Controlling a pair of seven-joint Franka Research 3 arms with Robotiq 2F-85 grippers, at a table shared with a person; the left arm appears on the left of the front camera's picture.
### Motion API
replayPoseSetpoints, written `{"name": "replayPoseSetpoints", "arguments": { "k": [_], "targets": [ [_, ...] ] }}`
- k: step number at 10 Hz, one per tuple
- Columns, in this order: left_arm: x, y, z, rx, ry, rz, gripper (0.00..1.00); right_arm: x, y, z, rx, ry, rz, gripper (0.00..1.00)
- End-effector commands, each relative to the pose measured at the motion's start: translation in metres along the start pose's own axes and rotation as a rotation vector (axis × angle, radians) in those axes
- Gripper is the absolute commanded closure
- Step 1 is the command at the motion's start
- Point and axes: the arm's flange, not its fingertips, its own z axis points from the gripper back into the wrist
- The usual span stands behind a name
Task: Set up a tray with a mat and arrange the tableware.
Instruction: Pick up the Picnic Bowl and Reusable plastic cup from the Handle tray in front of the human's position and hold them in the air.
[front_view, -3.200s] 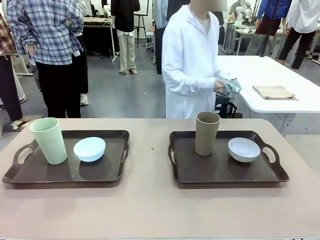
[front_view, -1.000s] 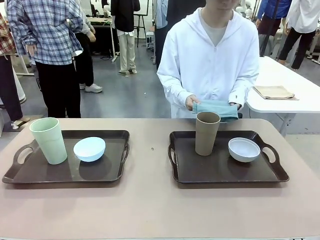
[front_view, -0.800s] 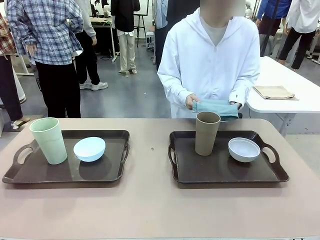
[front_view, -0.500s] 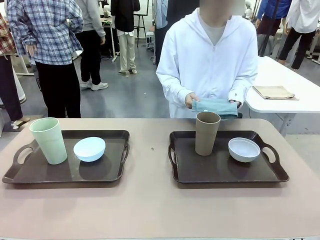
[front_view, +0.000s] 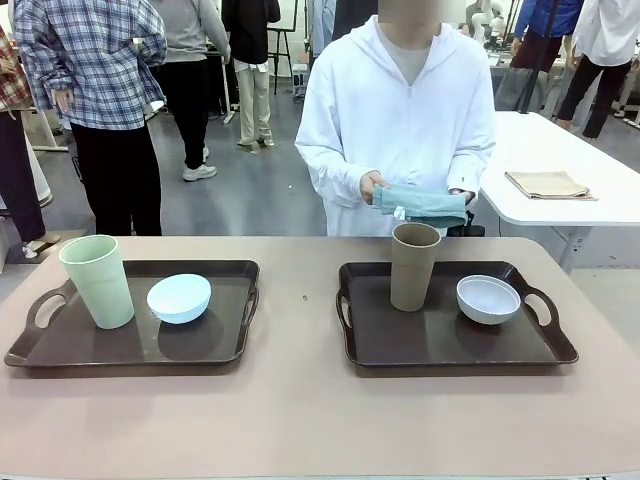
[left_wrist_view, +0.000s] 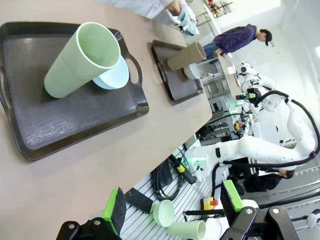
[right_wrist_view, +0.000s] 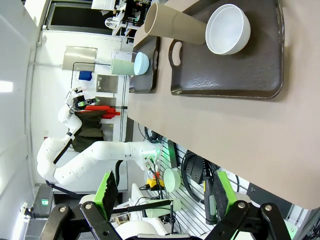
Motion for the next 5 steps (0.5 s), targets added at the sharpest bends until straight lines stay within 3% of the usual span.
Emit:
{"name": "replayPoseSetpoints", "arguments": {
  "k": [1, 2, 5],
  "targets": [
    [-0.001, 0.001, 0.001, -0.008, -0.009, -0.008, 0.0, 0.0, -0.002, 0.001, 0.015, -0.003, 0.015, 0.0],
    [0.0, 0.0, 0.0, 0.0, 0.0, 0.0, 0.0, 0.0, -0.002, 0.001, 0.015, -0.003, 0.015, 0.0],
    [0.038, -0.067, -0.02, 0.188, 0.029, -0.252, 0.0, 0.017, 0.029, -0.011, -0.089, 0.041, 0.002, 0.0]
  ]
}}
